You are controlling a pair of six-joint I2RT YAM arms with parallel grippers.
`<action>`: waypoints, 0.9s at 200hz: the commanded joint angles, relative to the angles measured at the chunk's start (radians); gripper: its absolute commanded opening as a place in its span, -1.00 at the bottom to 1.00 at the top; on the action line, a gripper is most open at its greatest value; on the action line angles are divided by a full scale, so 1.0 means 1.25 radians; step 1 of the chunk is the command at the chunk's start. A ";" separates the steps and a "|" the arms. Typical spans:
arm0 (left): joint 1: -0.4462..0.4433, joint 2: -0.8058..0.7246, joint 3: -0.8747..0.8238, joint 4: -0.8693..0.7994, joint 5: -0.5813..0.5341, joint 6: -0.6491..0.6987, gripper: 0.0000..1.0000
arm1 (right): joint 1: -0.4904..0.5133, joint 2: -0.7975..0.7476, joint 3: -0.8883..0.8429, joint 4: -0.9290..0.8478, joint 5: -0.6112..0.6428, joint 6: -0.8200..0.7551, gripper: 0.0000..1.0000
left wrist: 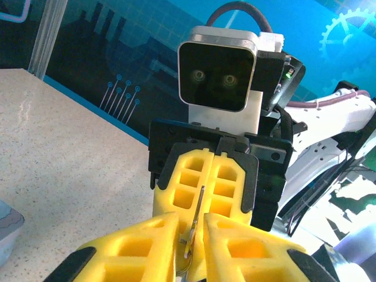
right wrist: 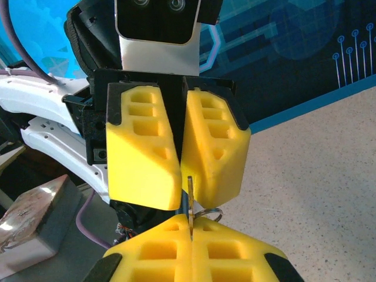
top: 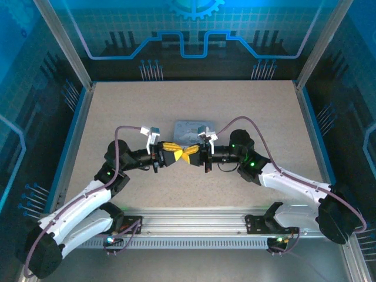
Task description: Unlock the padlock with the key
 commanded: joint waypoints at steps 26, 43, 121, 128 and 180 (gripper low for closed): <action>0.002 0.007 0.009 -0.016 0.050 0.003 -0.79 | -0.013 -0.009 0.011 0.021 -0.013 0.004 -1.00; 0.002 0.009 0.010 -0.015 0.056 0.004 -0.97 | -0.014 -0.008 0.015 0.015 -0.012 0.004 -1.00; 0.002 0.032 0.024 -0.043 0.085 0.028 -1.00 | -0.015 0.001 0.033 -0.018 -0.026 -0.012 -1.00; 0.001 0.032 0.026 -0.049 0.086 0.031 -1.00 | -0.015 0.001 0.037 -0.027 -0.023 -0.016 -1.00; 0.001 0.027 0.057 -0.150 0.036 0.083 -1.00 | -0.015 -0.014 0.059 -0.123 0.036 -0.028 -0.39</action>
